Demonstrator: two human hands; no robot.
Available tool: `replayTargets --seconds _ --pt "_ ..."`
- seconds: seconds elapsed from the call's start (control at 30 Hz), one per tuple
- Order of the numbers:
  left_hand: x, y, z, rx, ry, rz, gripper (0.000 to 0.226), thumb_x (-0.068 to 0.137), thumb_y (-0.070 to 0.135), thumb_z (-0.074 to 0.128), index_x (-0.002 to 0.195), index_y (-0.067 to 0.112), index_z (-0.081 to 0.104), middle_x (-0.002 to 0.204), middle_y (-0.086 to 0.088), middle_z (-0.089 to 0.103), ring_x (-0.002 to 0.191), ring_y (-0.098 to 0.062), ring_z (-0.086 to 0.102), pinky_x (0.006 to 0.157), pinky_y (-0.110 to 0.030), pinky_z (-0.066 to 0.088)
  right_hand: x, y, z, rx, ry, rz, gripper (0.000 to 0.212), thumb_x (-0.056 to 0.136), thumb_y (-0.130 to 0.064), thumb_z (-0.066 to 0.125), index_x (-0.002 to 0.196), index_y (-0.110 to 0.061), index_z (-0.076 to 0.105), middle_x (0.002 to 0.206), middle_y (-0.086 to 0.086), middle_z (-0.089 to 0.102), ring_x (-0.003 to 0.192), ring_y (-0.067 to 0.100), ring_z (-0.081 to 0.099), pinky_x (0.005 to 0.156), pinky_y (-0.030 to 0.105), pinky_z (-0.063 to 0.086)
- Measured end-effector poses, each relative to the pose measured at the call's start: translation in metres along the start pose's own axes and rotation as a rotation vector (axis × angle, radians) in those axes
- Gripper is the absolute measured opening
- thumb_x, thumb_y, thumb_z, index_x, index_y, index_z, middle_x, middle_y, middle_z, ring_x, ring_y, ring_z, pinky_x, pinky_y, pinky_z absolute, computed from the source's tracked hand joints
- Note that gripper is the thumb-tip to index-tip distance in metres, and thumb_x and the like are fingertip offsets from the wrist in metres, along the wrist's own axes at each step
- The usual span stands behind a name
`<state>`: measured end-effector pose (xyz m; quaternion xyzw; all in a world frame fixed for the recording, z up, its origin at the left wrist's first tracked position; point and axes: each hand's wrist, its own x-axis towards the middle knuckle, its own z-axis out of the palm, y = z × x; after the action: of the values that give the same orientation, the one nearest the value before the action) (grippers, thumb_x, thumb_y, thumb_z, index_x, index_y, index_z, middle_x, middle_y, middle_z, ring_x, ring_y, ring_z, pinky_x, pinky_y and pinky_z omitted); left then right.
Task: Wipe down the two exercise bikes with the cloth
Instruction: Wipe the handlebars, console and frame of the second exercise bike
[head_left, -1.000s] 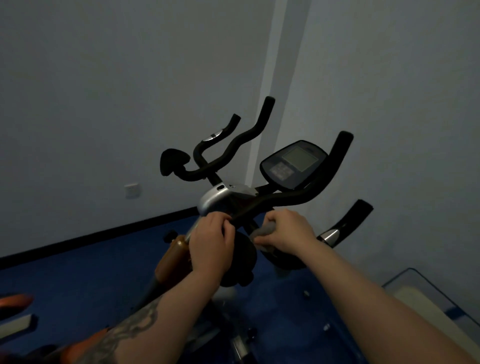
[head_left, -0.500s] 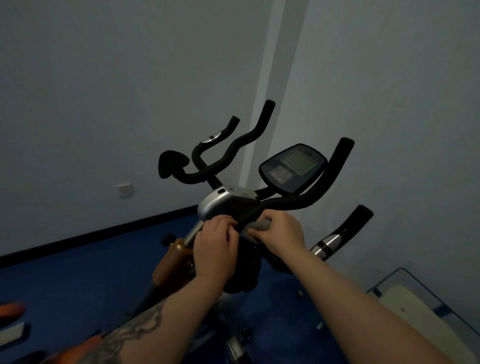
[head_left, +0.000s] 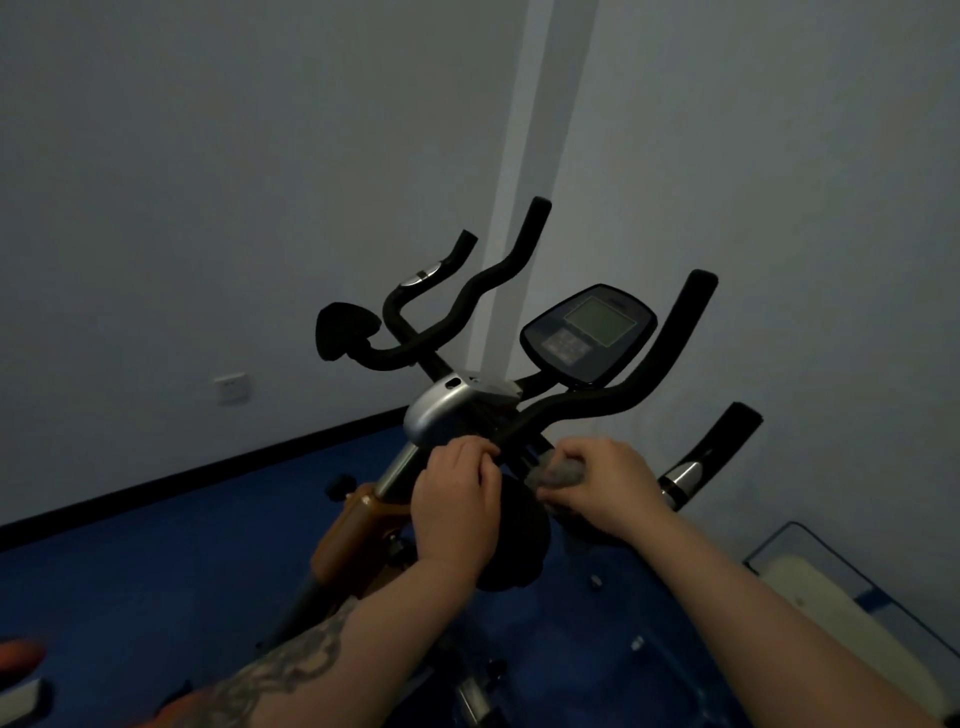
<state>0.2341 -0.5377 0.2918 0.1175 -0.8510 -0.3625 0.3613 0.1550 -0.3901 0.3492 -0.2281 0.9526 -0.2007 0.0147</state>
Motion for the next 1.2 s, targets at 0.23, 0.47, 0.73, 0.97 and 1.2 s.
replayTargets --seconds 0.23,0.47,0.73,0.97,1.2 --pt "0.002 -0.001 -0.001 -0.018 -0.021 -0.013 0.012 0.092 0.015 0.052 0.09 0.018 0.063 0.086 0.006 0.06 0.08 -0.011 0.053 0.067 -0.032 0.048 0.008 -0.015 0.013 0.042 0.11 0.058 0.025 0.069 -0.042 0.08 0.068 -0.032 0.057 0.075 -0.012 0.061 0.076 0.012 0.057 0.06 0.027 0.04" --pt "0.003 -0.003 0.0 -0.04 -0.035 -0.014 0.015 0.09 0.019 0.047 0.087 0.019 0.062 0.083 0.006 0.057 0.079 -0.01 0.051 0.064 -0.032 0.047 0.015 -0.024 0.015 0.054 0.136 0.071 0.025 0.071 -0.042 0.079 0.071 -0.029 0.057 0.07 -0.013 0.057 0.072 0.011 0.053 0.056 0.025 0.036" --pt "0.003 -0.005 0.004 -0.059 0.002 -0.008 0.029 0.088 0.033 0.034 0.086 0.023 0.061 0.083 0.011 0.057 0.079 -0.006 0.049 0.061 -0.022 0.042 0.014 -0.017 0.011 0.065 0.107 0.036 0.025 0.066 -0.046 0.08 0.068 -0.032 0.059 0.07 -0.014 0.059 0.073 0.009 0.056 0.054 0.024 0.035" --pt "0.001 -0.007 0.004 -0.064 -0.02 -0.028 0.02 0.09 0.026 0.042 0.086 0.023 0.061 0.084 0.011 0.056 0.08 -0.004 0.048 0.061 -0.018 0.04 -0.017 0.002 0.013 -0.051 0.032 -0.105 0.023 0.073 -0.038 0.073 0.087 -0.036 0.054 0.092 -0.014 0.054 0.084 0.015 0.058 0.062 0.028 0.037" --pt "0.001 -0.004 0.003 -0.05 -0.023 -0.04 0.023 0.09 0.027 0.04 0.088 0.021 0.061 0.086 0.009 0.057 0.081 -0.006 0.048 0.061 -0.023 0.042 -0.009 -0.011 0.023 -0.029 0.103 -0.026 0.027 0.076 -0.04 0.07 0.096 -0.036 0.053 0.097 -0.012 0.058 0.088 0.018 0.06 0.063 0.028 0.037"
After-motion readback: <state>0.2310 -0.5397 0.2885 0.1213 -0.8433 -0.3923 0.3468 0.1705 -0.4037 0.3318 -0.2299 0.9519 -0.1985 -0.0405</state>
